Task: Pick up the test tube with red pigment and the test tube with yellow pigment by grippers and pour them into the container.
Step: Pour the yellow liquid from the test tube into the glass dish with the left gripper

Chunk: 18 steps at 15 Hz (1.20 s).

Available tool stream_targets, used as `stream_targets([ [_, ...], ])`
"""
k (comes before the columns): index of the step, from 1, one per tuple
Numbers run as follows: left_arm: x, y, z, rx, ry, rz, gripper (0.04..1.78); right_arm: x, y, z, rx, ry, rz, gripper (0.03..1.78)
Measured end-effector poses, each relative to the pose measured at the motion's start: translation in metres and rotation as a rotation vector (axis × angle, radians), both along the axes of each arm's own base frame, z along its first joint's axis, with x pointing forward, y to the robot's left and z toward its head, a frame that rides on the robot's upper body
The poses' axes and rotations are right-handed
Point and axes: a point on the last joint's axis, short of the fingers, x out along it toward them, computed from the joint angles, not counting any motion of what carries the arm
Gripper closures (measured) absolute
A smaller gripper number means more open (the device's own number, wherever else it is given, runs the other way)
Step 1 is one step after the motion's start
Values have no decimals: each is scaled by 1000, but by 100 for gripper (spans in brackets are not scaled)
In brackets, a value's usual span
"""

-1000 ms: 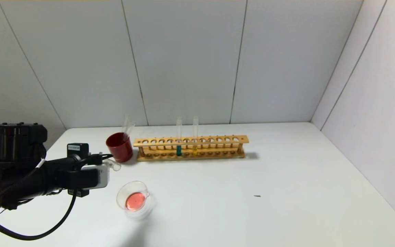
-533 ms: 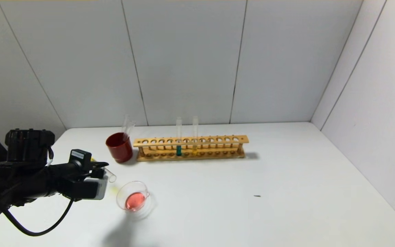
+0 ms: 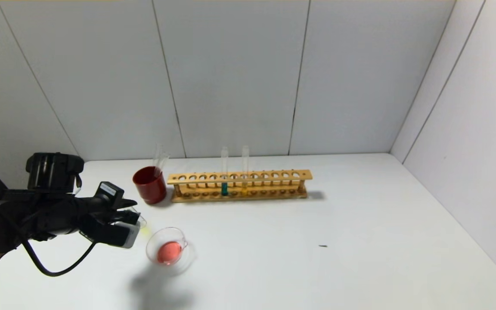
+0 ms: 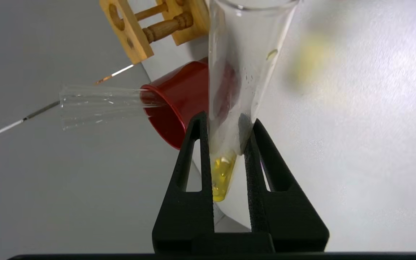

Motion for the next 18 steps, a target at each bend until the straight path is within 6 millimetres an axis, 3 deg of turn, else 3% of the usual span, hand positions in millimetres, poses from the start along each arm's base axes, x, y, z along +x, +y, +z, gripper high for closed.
stream_targets([
  [5,8,-12,3,52,-25,-28,151,0,0,0,0,0,0,6],
  [18,18,-20,-1,194,-41,-98,151,0,0,0,0,0,0,6],
])
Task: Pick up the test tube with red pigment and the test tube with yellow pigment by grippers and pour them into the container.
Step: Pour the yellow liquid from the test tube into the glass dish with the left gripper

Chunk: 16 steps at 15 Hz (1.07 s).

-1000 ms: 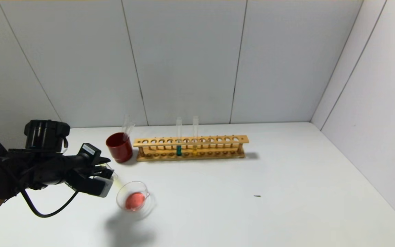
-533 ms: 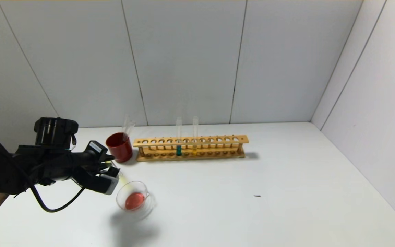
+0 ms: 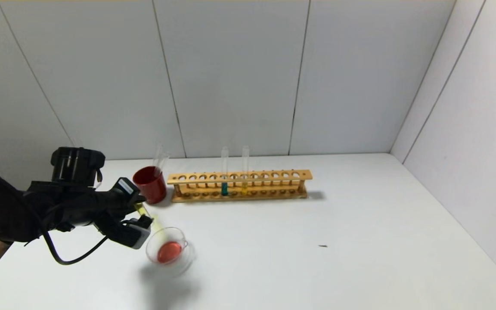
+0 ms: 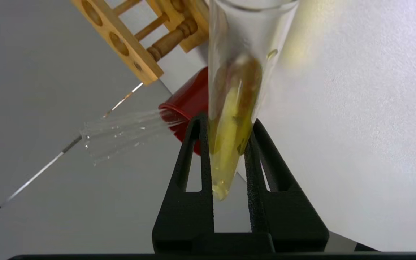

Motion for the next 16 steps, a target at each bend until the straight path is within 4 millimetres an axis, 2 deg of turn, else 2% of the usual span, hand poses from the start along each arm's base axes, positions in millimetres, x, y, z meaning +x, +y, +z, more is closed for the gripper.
stream_targets([
  [12,3,-3,0,115,-34,-53,151,0,0,0,0,0,0,6],
  [16,2,-10,2,127,-45,-68,151,0,0,0,0,0,0,6],
])
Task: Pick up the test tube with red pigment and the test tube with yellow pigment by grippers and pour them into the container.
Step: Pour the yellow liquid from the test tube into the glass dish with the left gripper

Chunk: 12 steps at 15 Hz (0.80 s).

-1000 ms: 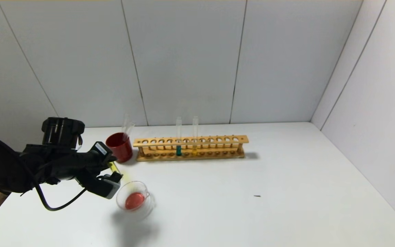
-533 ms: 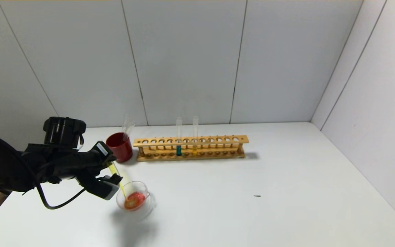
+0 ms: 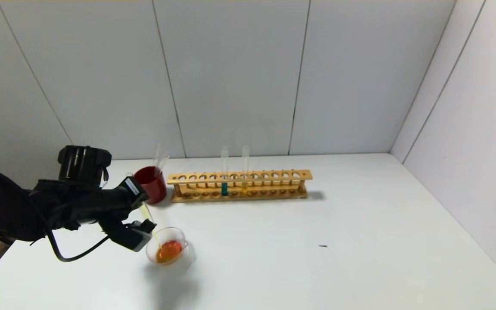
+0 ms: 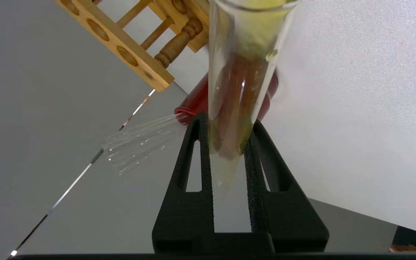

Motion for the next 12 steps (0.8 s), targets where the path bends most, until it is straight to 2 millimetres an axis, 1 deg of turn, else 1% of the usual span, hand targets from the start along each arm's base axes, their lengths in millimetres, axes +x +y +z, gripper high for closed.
stream_targets([
  [5,-4,-3,8,54,-38,-46,151,0,0,0,0,0,0,6],
  [12,-13,-2,19,78,-75,-68,151,0,0,0,0,0,0,6],
])
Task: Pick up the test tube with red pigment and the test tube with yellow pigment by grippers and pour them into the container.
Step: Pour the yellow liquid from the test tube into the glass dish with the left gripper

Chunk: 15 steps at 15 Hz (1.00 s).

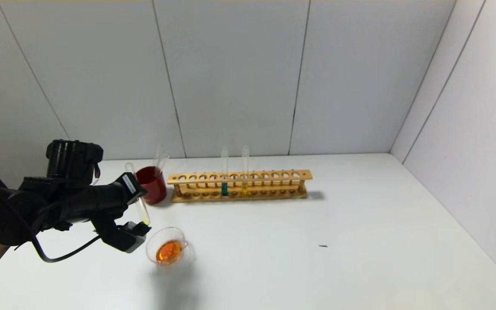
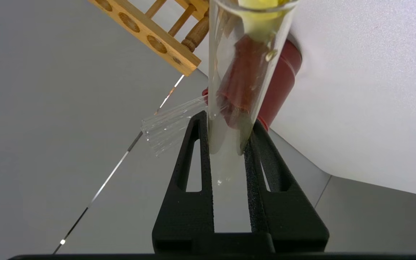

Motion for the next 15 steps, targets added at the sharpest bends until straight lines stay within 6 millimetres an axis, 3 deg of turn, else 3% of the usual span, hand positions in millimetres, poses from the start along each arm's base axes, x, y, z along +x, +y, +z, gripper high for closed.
stream_targets([
  [15,-20,-12,15,92,-76,-88,151,0,0,0,0,0,0,6],
])
